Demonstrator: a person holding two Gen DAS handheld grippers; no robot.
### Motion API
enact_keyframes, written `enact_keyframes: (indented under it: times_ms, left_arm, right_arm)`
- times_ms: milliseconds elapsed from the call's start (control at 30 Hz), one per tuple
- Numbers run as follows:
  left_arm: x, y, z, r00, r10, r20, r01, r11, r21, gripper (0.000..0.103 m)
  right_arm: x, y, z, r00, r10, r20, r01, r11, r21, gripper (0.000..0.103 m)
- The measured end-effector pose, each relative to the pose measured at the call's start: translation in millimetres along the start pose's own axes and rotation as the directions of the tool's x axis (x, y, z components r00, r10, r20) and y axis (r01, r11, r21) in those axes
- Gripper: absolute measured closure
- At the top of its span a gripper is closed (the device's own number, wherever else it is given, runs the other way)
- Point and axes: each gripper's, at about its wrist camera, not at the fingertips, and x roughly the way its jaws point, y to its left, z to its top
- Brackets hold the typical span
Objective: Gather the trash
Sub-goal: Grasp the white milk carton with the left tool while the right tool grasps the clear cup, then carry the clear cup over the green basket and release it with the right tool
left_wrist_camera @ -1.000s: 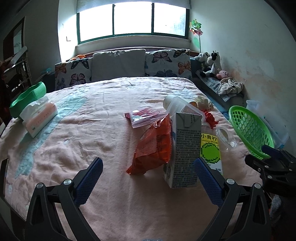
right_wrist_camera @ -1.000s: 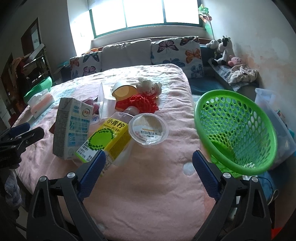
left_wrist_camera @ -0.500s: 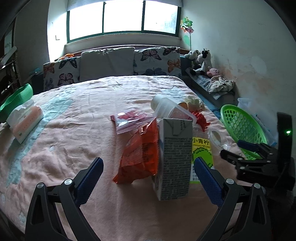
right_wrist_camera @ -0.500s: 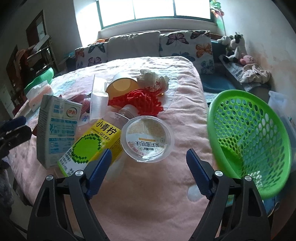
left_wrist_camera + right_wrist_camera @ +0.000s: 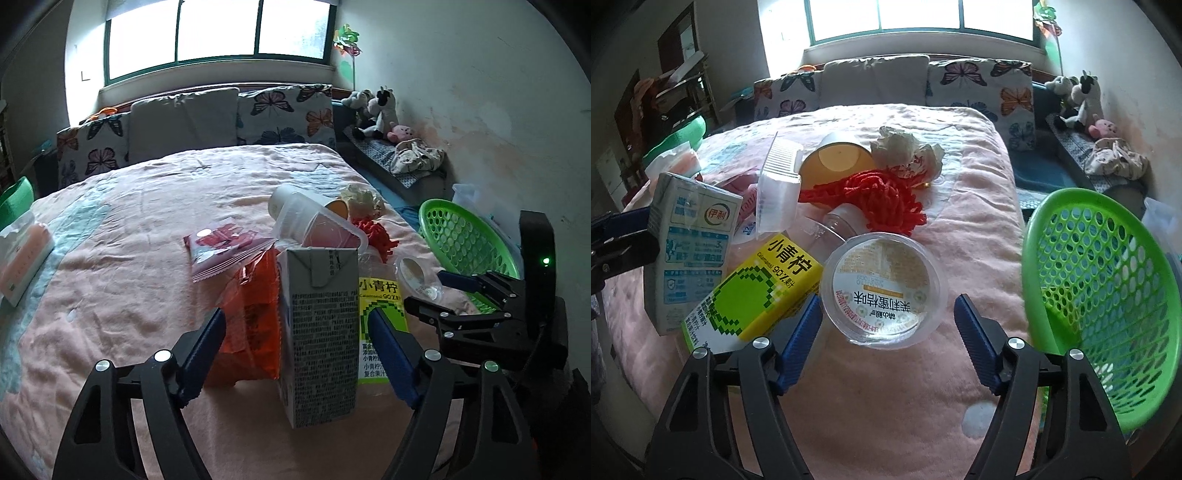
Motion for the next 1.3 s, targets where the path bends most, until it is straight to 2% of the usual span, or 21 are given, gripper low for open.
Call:
enact_keyframes:
  times_ms: [100, 367, 800, 900, 1133, 1300]
  left_arm:
    - [0.9, 0.5, 3.9, 0.999, -0.032, 0.012, 0.032, 0.999, 0.012, 0.027]
    - [2.7, -2.3, 11.7, 0.992, -0.117, 0.035, 0.116, 0.992, 0.04, 0.036]
    - [17.4, -4.1, 10.9, 0.995, -0.096, -0.008, 0.096, 0.993, 0.073, 0.037]
    - [16.8, -6.7, 12.8, 0.997, -0.078, 0.004, 0.077, 0.993, 0.093, 0.038]
    - [6.5, -9.0, 15.5, 0.994, -0.103, 0.034, 0.099, 0.99, 0.1, 0.038]
    - [7.8, -15.2, 12.9, 0.994, -0.103, 0.026, 0.099, 0.988, 0.118, 0.045]
  right_arm:
    - [1.7, -1.2, 2.1, 1.0, 0.004, 0.004, -0.004, 1.0, -0.003, 0.032]
    - [6.8, -1.6, 5.3, 1.0, 0.0, 0.01, 0.0, 1.0, -0.011, 0.032]
    - [3.1, -6.4, 4.0, 1.0, -0.006, 0.024, 0.006, 1.0, -0.006, 0.035]
    - [-3.1, -7.0, 2.6, 0.999, -0.006, 0.032, 0.006, 1.0, 0.0, 0.035]
    - [-14.1, -8.1, 0.0, 0.999, -0.014, 0.049, 0.013, 1.0, 0.011, 0.035]
    - [-19.4, -9.0, -1.9, 0.998, -0.018, 0.057, 0.017, 1.0, 0.017, 0.035]
